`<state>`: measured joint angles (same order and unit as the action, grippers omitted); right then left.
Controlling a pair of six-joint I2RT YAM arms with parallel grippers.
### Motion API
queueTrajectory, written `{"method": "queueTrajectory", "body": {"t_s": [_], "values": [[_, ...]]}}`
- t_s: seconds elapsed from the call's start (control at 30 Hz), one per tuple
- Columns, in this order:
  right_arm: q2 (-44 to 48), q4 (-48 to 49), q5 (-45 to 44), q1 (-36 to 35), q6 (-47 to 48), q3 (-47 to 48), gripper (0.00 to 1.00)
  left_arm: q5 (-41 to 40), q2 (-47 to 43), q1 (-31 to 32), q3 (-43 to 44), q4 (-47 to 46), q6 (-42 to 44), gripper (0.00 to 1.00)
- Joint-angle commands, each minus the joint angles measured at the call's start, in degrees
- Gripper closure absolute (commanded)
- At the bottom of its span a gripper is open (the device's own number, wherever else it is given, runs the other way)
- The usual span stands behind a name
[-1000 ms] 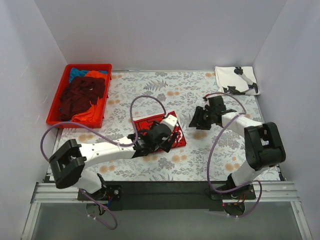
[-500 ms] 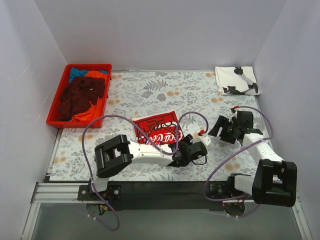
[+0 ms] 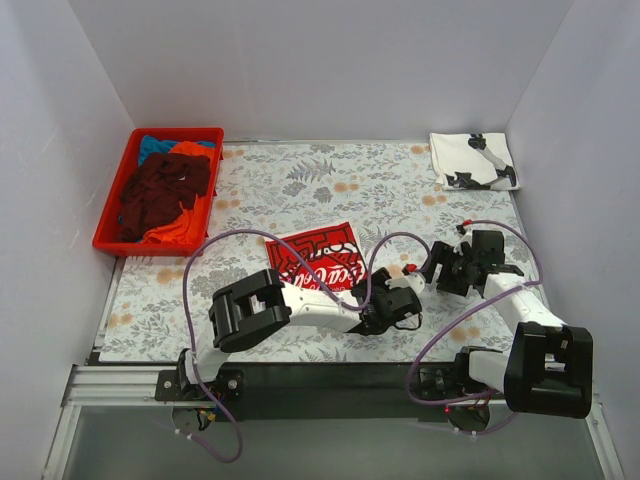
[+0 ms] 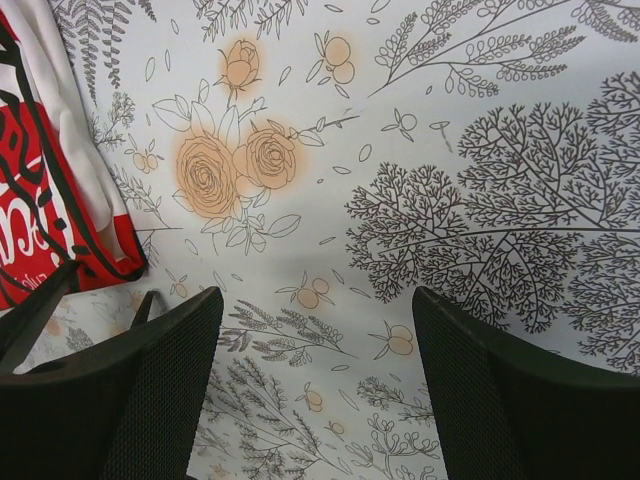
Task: Fold and stack the t-shirts
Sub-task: Neatly place the folded tshirt to the corner
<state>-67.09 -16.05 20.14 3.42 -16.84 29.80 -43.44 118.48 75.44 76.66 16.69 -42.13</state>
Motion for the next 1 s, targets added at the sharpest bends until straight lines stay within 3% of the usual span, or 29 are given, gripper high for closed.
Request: {"method": "queueTrajectory", "body": {"t_s": [0.0,0.17,0.33,0.37,0.57,0.77,0.97], "values": [[0.8,2.2,2.0,0.4,1.3,-0.6,0.18,-4.0,1.2,0.0,1.5,-0.1,2.2,0.54],[2.7,3.4,3.3,0.4,0.8,-1.4,0.18,-4.6,2.5,-0.1,1.5,0.0,2.4,0.65],[3.7,5.7,5.8,0.4,-0.7,-2.7,0.18,-5.5,1.6,-0.1,1.3,0.1,1.3,0.97],[3.6,6.6,6.4,0.4,-1.0,-3.4,0.18,-5.7,1.0,-0.1,1.1,0.1,0.5,1.00],[1.4,15.4,16.3,0.4,-7.4,-6.4,0.18,-2.7,-6.9,-0.2,-2.8,-0.2,-5.1,1.00],[-5.4,32.0,23.4,-1.0,-18.9,-11.5,0.14,-0.5,-12.2,-0.2,-6.0,-0.1,-9.3,1.00],[-10.9,46.8,21.4,-6.8,-31.0,-13.3,0.14,-0.6,-15.4,-0.2,-7.2,-0.2,-10.0,1.00]]}}
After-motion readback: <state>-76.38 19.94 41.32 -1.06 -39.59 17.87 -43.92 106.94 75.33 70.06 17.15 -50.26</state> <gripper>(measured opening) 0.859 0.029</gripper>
